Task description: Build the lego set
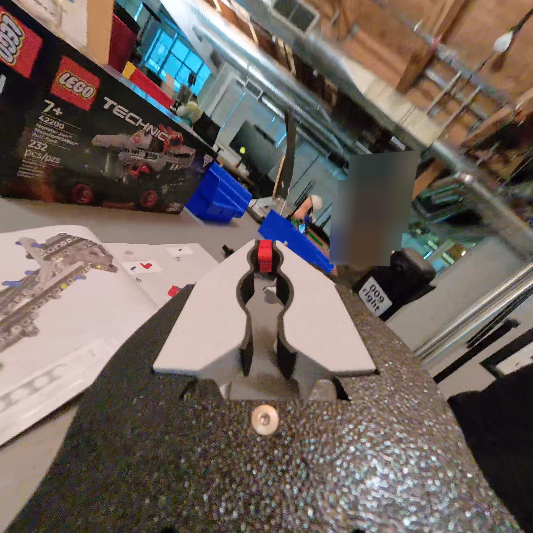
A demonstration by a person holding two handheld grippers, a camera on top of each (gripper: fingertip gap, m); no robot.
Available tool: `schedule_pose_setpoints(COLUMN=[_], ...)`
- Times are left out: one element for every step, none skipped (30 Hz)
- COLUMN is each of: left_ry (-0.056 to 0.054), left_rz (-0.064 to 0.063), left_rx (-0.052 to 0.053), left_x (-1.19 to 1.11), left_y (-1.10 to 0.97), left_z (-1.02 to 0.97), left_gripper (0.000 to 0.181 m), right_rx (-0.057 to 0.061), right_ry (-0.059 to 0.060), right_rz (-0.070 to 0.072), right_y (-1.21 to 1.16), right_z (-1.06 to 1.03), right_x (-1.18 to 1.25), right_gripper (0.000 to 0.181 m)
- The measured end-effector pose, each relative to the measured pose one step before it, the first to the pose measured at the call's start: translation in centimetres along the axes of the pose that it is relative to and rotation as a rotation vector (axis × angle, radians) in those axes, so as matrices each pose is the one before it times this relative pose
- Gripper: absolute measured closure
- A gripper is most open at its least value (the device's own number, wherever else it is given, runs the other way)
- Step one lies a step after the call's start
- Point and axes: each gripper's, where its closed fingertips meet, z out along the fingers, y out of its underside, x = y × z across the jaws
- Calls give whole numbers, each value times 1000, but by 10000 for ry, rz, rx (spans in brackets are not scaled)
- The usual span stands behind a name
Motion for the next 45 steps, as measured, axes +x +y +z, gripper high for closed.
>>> schedule_pose_setpoints(left_ry=[75, -58, -53, 31, 86, 96, 52, 15, 16, -49, -20, 85, 29, -87, -151, -220, -179, 13, 205, 220, 85, -91, -7, 229, 213, 17, -194, -336, -374, -338, -79, 61, -82, -221, -294, -306, -255, -245, -77, 176, 277, 278, 243, 128, -44], left_rz=[-263, -153, -36, 98, 123, 31, -17, 56, 166, 187, 223, 358, 590, 925, 1265, 1500, 1633, 1642, 1501, 1229, 933, 661, 387, 83, -117, -32, 173, 235, 153, 29, -126, -244, -181, -68, -77, -197, -400, -579, -752, -969, -1072, -994, -776, -566, -436], left_rx=[450, 275, 108, -61, -127, -58, 36, 84, -46, -278, -399, -369, -390, -491, -582, -700, -760, -692, -545, -409, -314, -157, -20, -126, -396, -588, -570, -420, -257, -64, 42, -13, -27, -3, -41, -65, -31, 54, 178, 238, 257, 251, 188, 131, 103], left_x=[108, -8, 69, 235, 383, 411, 285, 174, 128, -66, -146, 18, -23, -86, -90, -144, -14, 379, 804, 904, 707, 397, 420, 576, 447, 164, -129, -293, -366, -349, -21, 161, -73, -227, -258, -229, -197, -294, -249, -95, -75, -117, -96, -115, -179], left_y=[-118, 91, 269, 450, 508, 389, 189, 37, 111, 294, 288, 68, -109, -93, 10, 222, 463, 612, 610, 504, 316, 28, -168, -4, 377, 635, 650, 436, 192, -79, -179, -69, -25, -38, -11, 47, 56, 70, -28, -123, -175, -204, -129, -78, -103], left_z=[80, 107, 159, 256, 291, 288, 226, 111, 36, 26, 39, 7, -111, -244, -309, -339, -323, -289, -149, 33, 178, 289, 352, 447, 487, 436, 324, 235, 141, 64, 66, 135, 99, 39, 35, 41, -11, -94, -180, -233, -254, -207, -153, -99, -102], left_gripper=[177, 177, 177, 177, 176, 176, 176, 176, 175, 175, 176, 174, 169, 167, 163, 153, 143, 138, 134, 131, 132, 136, 142, 146, 144, 141, 138, 136, 137, 146, 154, 160, 160, 161, 162, 164, 166, 171, 172, 174, 175, 177, 177, 177, 177], right_rx=[324, 0, -98, 96, 157, 28, -57, 35, -34, -239, -303, -272, -223, -262, -353, -488, -560, -504, -524, -604, -540, -334, -119, -32, -25, 8, -9, -52, -12, 12, 20, 96, 22, 59, 98, 89, 95, 152, 345, 478, 610, 468, 336, 248, 181], right_ry=[241, 78, -41, -10, 21, -46, -112, 154, 52, -38, -159, -330, -427, -546, -770, -765, -682, -273, -6, -43, -111, 28, 257, 199, 198, 292, 110, -106, 68, 116, 35, -18, 93, 79, 179, 129, 75, -12, -225, -85, 40, 54, 50, 119, 229], right_rz=[130, -54, -145, -93, -13, -15, -159, -260, -357, -324, -263, -143, -3, 53, 77, 184, 183, 71, -53, -133, -130, -104, -70, -35, -5, 30, 36, 86, 152, 120, 74, 42, 48, 35, 79, -17, -149, -194, -110, -20, -10, 17, 70, -18, -117], right_y=[-571, -185, -75, -318, -352, -95, 60, -112, -2, 291, 358, 286, 173, 183, 315, 561, 746, 750, 826, 900, 724, 339, 14, -101, -120, -118, -26, 68, 39, 28, -15, -164, -78, -99, -148, -114, -64, -40, -256, -434, -611, -432, -301, -257, -238], right_z=[-62, 129, 239, 156, 121, 137, 52, -103, -109, -93, -133, -201, -294, -310, -280, -205, -107, -31, 34, 84, 130, 146, 108, 82, 59, 33, 53, 80, 76, 55, 6, -29, 27, 67, 50, 34, 7, -2, -6, -80, -147, -62, 18, 36, 51], right_x=[232, 35, -116, -83, -18, -103, -180, 211, 75, 103, 151, 49, -36, -238, -637, -735, -704, -244, 57, -62, -212, -57, 220, 112, 128, 283, 27, -241, 43, 121, 64, 3, 169, 88, 246, 170, 88, -24, -329, -109, 51, 47, 47, 92, 153], right_gripper=[154, 150, 144, 141, 142, 145, 163, 170, 171, 173, 175, 175, 175, 176, 176, 177, 176, 176, 175, 175, 176, 176, 176, 176, 176, 176, 176, 176, 176, 176, 176, 176, 176, 176, 176, 176, 176, 172, 167, 167, 167, 168, 168, 169, 170])
